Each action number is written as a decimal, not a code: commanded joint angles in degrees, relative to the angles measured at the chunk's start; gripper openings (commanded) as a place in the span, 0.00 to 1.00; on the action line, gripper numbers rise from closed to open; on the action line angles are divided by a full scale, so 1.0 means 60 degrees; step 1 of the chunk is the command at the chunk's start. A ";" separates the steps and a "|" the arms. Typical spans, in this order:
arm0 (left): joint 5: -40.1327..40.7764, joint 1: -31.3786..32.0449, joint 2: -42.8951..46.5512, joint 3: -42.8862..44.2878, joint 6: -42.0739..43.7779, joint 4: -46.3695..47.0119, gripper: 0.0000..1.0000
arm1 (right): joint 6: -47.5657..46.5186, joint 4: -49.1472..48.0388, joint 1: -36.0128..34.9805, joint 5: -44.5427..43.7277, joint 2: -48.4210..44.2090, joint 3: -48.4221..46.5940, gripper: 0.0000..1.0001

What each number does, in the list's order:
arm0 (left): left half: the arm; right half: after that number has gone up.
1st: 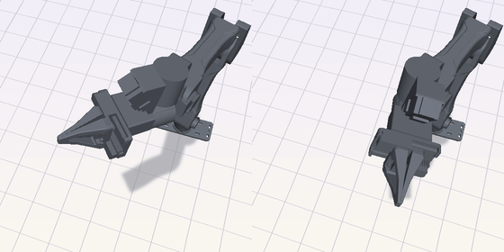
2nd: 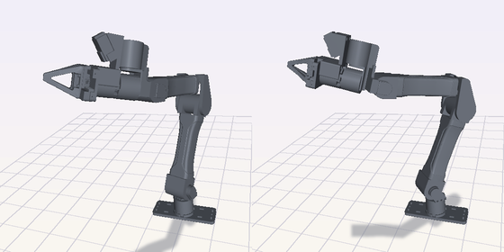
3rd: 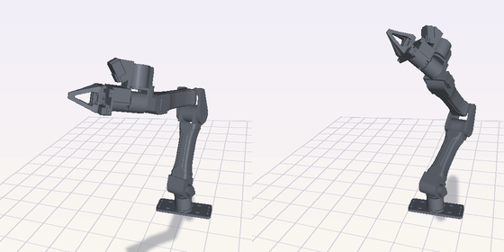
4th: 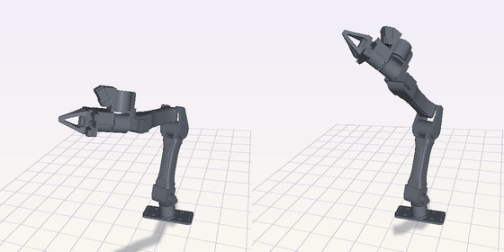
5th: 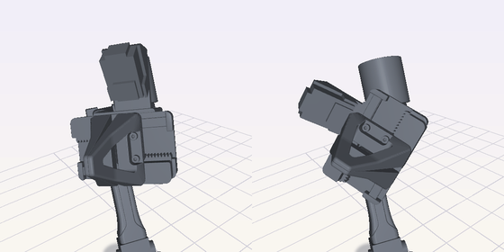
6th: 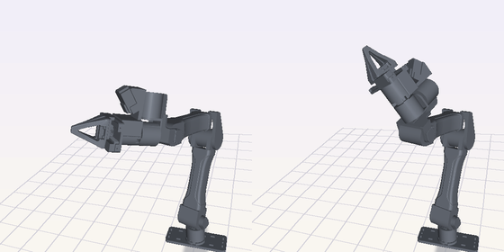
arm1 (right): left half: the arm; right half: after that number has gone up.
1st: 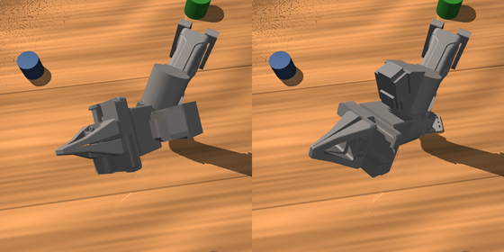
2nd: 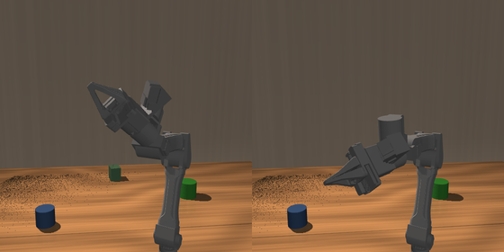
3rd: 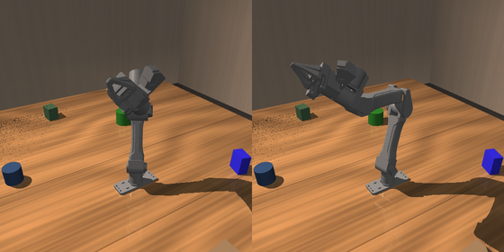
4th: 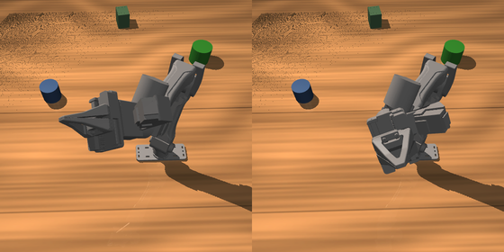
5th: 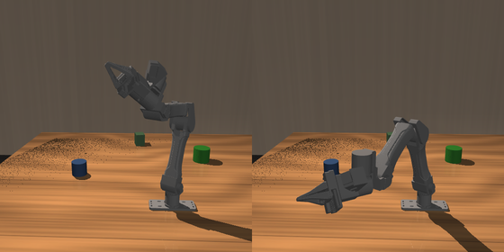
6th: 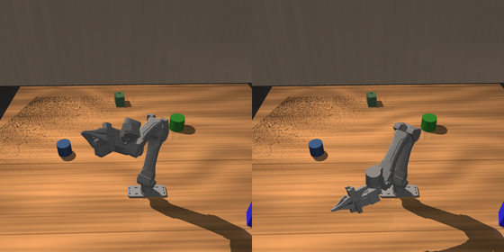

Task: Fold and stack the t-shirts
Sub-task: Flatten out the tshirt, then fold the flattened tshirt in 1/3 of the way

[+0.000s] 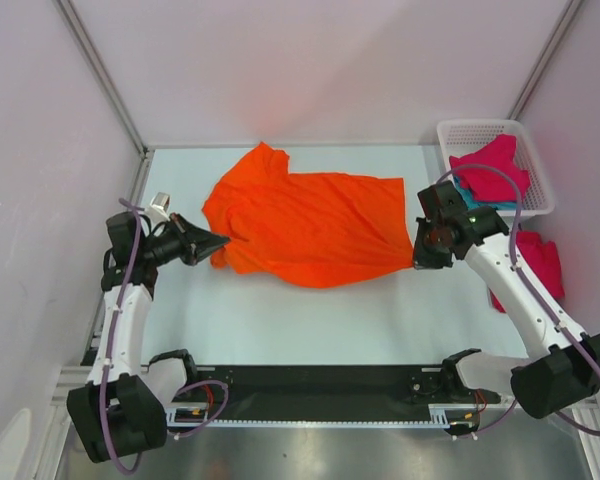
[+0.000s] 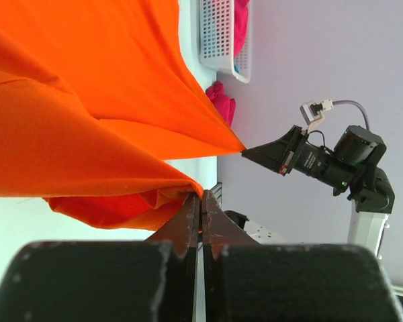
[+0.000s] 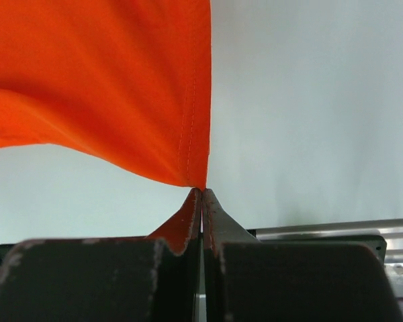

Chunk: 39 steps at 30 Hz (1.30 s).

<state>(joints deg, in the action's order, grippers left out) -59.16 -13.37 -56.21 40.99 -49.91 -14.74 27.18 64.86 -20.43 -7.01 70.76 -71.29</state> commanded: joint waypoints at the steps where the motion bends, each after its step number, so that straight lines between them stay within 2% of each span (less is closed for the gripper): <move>1: -0.0131 -0.0043 0.0533 -0.0517 0.0832 -0.1012 0.00 | 0.0435 0.0513 -0.0170 0.0142 -0.0616 0.0484 0.00; 7: 0.0118 -0.0116 0.1338 -0.1279 0.0453 -0.1161 0.00 | 0.0772 0.1098 -0.0243 0.0099 -0.1143 0.1041 0.00; 12: 0.0294 -0.0131 0.1721 -0.1354 0.0612 -0.1658 0.00 | 0.1109 0.1363 -0.0258 -0.0136 -0.1832 0.1479 0.00; 17: 0.0308 -0.0146 0.1721 -0.1310 0.0643 -0.1733 0.00 | 0.1168 0.1012 -0.0243 -0.0107 -0.1745 0.1905 0.00; 21: 0.0484 -0.0233 0.1240 -0.1178 0.0512 -0.1192 0.00 | 0.1154 -0.0056 -0.0171 -0.0107 -0.1365 0.2008 0.00; 24: 0.0703 -0.0262 0.0201 -0.0900 0.0481 -0.0416 0.00 | 0.0993 -0.1110 0.0020 -0.0063 -0.0459 0.1745 0.00; 29: 0.1157 -0.0263 -0.2815 0.0343 0.0730 0.0581 0.01 | 0.0773 -0.2647 0.0752 0.0464 0.1837 0.1101 0.00; 33: 0.1158 -0.0292 -0.5536 0.1325 0.0759 0.1051 0.01 | 0.0714 -0.3119 0.1016 0.0406 0.3336 0.0398 0.00; 39: 0.1158 -0.0394 -0.7768 0.2366 0.0716 0.1197 0.00 | 0.0656 -0.3369 0.1469 0.0069 0.4319 -0.0071 0.00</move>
<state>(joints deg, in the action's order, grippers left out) -52.31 -14.79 -97.60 51.64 -46.96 -10.11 31.90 47.40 -13.32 -4.82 95.22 -68.16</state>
